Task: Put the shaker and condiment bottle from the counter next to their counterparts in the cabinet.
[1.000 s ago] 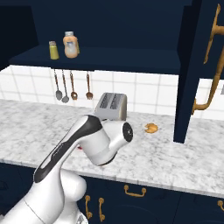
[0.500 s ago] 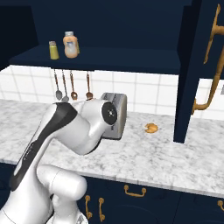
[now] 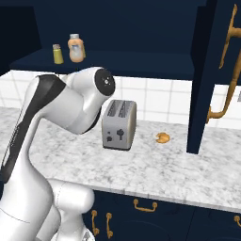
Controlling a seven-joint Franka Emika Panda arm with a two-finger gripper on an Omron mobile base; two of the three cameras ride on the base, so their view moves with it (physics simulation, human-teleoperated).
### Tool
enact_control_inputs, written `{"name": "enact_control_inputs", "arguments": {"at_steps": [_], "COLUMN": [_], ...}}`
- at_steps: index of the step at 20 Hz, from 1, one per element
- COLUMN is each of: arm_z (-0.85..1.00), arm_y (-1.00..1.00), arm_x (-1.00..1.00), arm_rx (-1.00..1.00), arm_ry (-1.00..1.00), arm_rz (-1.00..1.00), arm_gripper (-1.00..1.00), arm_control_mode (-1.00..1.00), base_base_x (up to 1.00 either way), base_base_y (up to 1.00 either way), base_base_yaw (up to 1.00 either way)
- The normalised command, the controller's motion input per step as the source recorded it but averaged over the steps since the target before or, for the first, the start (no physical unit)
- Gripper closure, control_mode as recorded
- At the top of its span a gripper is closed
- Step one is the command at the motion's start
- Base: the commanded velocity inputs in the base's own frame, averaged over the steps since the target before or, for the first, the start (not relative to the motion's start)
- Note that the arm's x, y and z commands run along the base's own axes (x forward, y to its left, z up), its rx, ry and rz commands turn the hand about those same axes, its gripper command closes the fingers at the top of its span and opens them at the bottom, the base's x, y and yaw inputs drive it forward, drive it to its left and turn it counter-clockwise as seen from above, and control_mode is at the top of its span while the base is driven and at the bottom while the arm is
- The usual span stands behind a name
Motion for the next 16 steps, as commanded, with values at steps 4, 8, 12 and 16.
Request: {"name": "enact_control_inputs", "arguments": {"at_steps": [4,8,12,16], "arm_z": [0.98,0.47,0.0,0.0], "arm_y": [0.0,0.0,0.0,0.0], "arm_x": [0.33,0.41,0.49,0.13], "arm_rx": [0.04,0.2,0.29,0.09], "arm_ry": [0.04,0.18,0.33,0.18], "arm_rz": [0.0,0.01,0.0,0.0], "arm_gripper": [1.0,1.0,1.0,1.0], "arm_control_mode": [-1.0,-1.0,-1.0,-1.0], "base_base_x": [0.0,0.0,0.0,0.0], "base_base_y": [0.0,0.0,0.0,0.0], "base_base_yaw": [0.0,0.0,0.0,0.0]}}
